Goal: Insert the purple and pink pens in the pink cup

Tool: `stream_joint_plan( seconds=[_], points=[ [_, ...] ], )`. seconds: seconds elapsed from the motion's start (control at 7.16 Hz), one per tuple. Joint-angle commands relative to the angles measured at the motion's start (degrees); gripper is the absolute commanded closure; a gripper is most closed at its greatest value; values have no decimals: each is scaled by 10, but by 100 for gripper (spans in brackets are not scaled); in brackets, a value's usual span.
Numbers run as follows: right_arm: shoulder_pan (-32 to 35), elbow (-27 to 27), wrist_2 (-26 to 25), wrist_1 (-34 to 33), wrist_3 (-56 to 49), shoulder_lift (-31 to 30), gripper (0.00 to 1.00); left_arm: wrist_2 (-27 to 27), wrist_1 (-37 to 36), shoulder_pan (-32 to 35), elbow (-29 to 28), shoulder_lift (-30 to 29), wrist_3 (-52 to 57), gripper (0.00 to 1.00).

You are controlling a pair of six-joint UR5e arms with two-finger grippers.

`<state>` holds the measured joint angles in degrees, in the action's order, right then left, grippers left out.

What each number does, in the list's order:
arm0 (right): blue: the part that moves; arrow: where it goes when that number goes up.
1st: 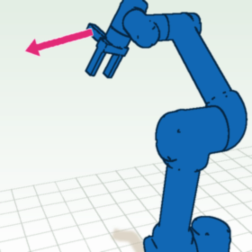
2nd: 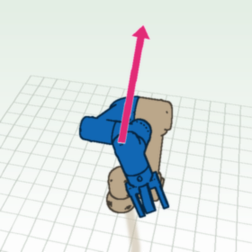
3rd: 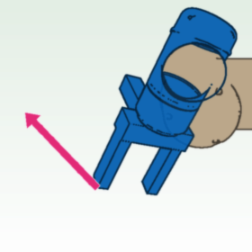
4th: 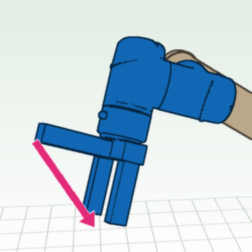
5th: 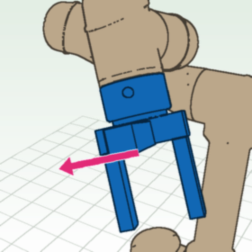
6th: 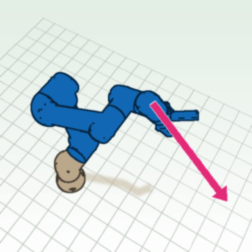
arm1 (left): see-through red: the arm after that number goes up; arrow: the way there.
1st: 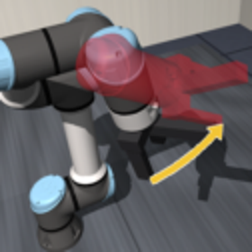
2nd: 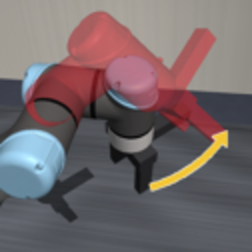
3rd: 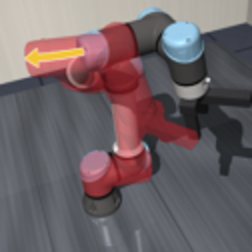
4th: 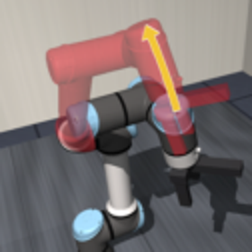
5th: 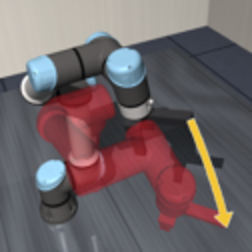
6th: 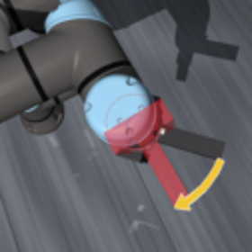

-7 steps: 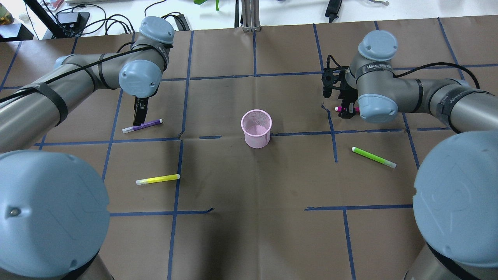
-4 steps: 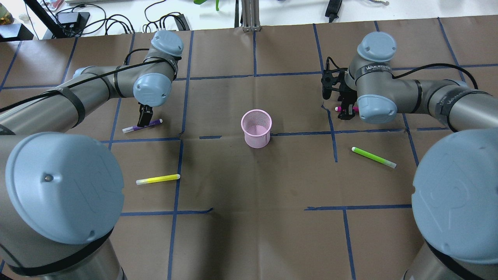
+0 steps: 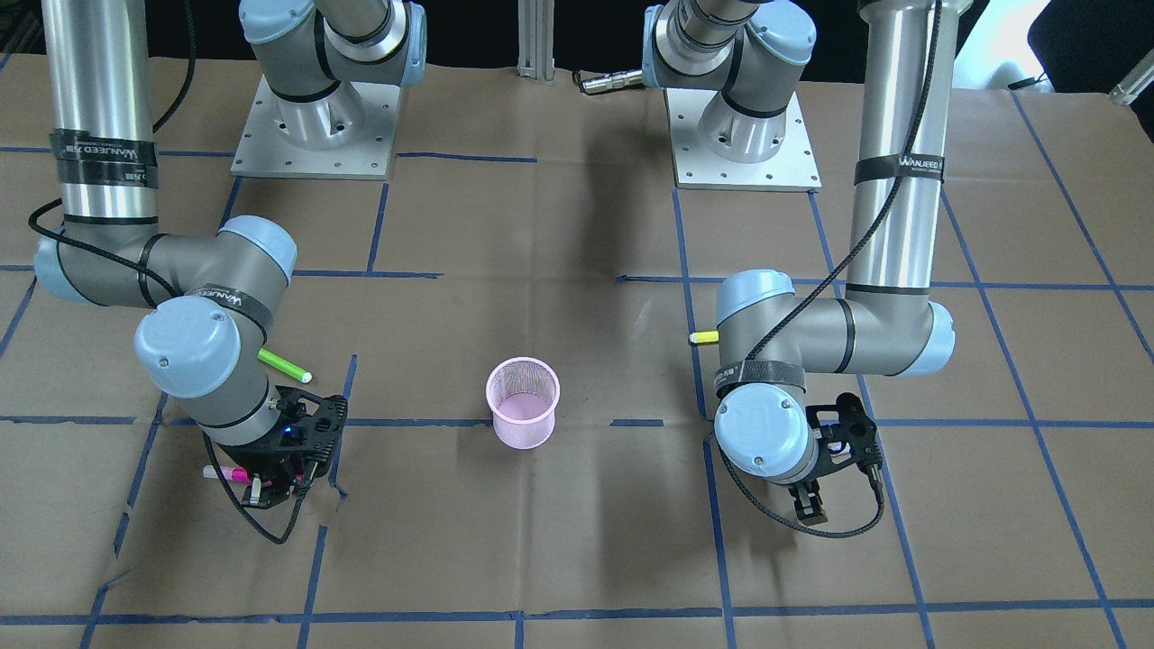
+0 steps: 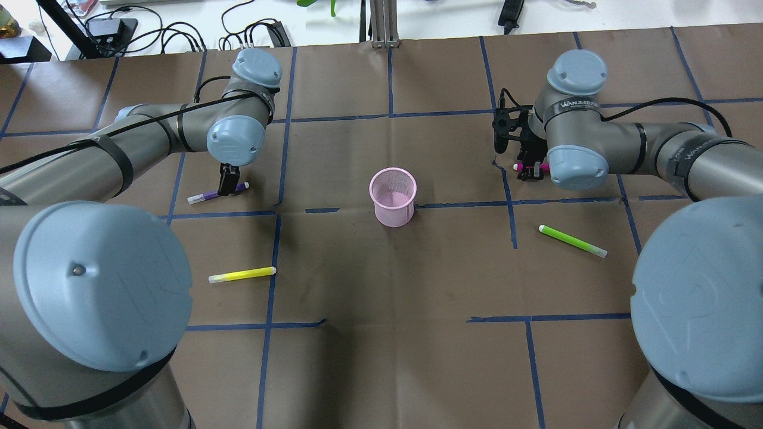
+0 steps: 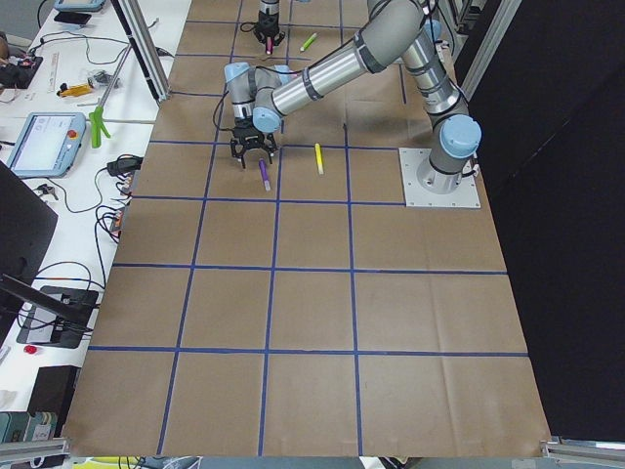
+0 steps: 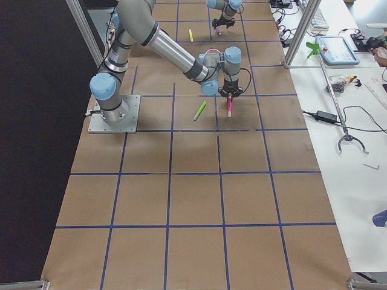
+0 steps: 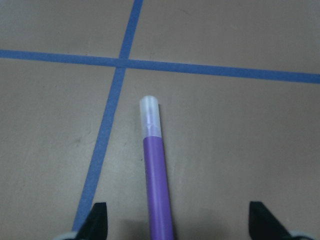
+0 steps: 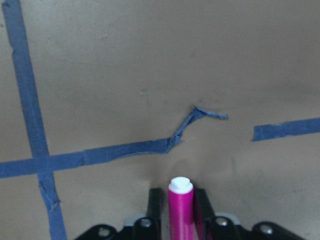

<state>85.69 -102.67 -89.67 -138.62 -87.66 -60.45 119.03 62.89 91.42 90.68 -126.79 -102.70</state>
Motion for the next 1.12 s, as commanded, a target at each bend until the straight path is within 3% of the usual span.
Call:
stream_joint_plan(
  seconds=[0.0,0.28,0.7,0.84,0.98],
  points=[
    [0,5,-1,-2,-1,-5,81,-3,-16,-3,16,5,-2,2],
    [0,12,12,2,6,-46,83,-5,-18,-9,30,7,-1,2],
    [4,0,219,56,97,-159,84,-6,-19,-9,32,6,-1,2],
    [4,0,290,55,134,-178,84,-4,-19,-9,32,8,1,11],
    [8,0,353,49,152,-186,84,-4,-19,-9,32,8,3,29]
  ],
)
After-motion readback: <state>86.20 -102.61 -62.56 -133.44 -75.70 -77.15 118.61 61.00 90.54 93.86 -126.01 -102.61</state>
